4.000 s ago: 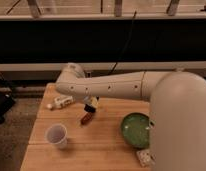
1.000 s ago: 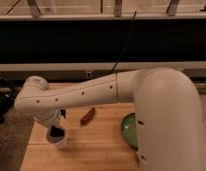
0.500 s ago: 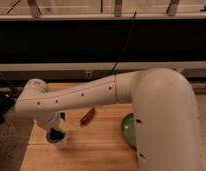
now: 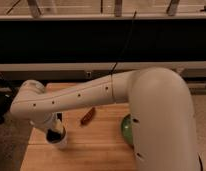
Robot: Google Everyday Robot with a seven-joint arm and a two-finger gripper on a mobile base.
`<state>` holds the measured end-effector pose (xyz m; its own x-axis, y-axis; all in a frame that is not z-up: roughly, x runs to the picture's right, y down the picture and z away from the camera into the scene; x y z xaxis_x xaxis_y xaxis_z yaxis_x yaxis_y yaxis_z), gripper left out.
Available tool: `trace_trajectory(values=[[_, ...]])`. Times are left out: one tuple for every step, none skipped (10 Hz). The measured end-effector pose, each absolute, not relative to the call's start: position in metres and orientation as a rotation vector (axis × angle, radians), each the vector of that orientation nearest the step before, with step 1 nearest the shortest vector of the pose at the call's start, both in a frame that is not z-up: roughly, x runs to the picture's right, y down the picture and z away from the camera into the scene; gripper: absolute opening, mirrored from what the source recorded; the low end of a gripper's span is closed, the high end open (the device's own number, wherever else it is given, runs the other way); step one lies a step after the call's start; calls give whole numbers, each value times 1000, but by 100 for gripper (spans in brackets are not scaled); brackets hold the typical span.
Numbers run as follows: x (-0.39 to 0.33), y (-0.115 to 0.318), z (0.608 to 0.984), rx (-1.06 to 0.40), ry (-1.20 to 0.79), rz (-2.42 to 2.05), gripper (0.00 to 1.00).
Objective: Place the eraser in the ceramic cup
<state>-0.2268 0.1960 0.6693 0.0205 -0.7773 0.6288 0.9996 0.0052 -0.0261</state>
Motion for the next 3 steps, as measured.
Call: trace_trajectory(values=[[-228,196,670,-550,-513,-1491,14],[-228,196,671,-550,-512,-1489,24],[-227,195,672,-549,-510,-1487,35]])
